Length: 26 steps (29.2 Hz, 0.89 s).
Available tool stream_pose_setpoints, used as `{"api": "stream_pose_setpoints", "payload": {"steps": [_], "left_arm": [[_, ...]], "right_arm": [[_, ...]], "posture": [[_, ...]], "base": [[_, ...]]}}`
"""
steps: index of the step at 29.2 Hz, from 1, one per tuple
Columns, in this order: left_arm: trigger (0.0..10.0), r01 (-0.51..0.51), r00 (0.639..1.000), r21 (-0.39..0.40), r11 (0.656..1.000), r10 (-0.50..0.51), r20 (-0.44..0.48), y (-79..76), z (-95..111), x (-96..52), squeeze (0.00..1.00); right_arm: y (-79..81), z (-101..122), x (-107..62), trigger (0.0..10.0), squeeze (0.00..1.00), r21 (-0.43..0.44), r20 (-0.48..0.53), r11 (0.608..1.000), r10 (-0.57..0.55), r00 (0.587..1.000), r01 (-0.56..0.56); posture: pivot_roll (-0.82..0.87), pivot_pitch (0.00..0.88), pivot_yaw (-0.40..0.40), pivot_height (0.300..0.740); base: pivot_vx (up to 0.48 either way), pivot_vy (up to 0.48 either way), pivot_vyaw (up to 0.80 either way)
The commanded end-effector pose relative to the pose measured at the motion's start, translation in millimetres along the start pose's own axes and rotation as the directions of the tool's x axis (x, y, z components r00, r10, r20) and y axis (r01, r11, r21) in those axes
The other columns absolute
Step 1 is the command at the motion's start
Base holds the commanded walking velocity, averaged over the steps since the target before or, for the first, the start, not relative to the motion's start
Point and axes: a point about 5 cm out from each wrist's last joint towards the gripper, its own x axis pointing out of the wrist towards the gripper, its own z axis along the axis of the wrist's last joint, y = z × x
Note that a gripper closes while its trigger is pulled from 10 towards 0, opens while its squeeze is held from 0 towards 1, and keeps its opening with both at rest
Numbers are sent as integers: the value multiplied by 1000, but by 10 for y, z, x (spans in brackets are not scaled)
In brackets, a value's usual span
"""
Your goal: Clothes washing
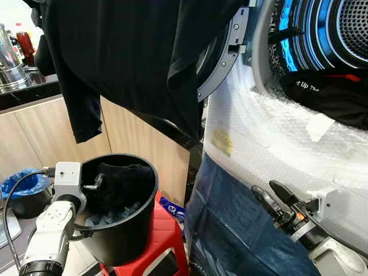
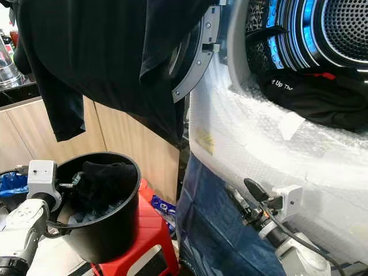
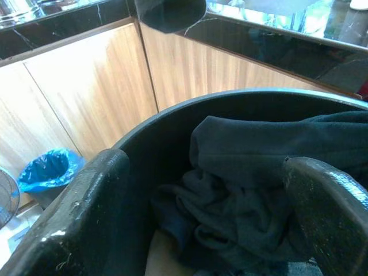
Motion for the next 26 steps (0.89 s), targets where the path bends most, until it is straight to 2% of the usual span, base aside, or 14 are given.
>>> {"api": "stream_pose_setpoints", "payload": {"steps": [1,7,8,11,20,26], "left_arm": [[10000,9,1000,-16,1000,-9,21,18,49,25,1000],[10000,6,1000,-36,999,-7,-10,69,34,40,1000],[10000,1,1000,-33,999,-2,-21,94,27,49,0],[10000,4,999,-27,1000,-5,-37,109,25,55,0],[10000,43,994,-15,999,-44,-102,142,36,114,0],[10000,51,993,-14,999,-53,-105,221,191,188,0]], "right_arm": [[24,58,14,10000,0,-20,17,1000,14,1000,-13],[38,83,-15,10000,0,-25,13,999,23,1000,-23],[39,88,-37,10000,0,-26,8,999,22,1000,-22],[39,100,-71,10000,0,-26,2,1000,16,1000,-16],[134,210,-179,10000,0,-24,-7,999,22,1000,-22],[228,274,-261,10000,0,-21,-31,999,33,999,-34]], "posture": [[17,0,-42,740],[16,0,-57,740],[15,0,-61,740],[12,1,-67,740],[-16,101,-89,740],[-37,166,-101,740]], "base": [[0,0,0],[0,0,0],[0,0,0],[0,0,0],[0,0,0],[0,0,0]]}}
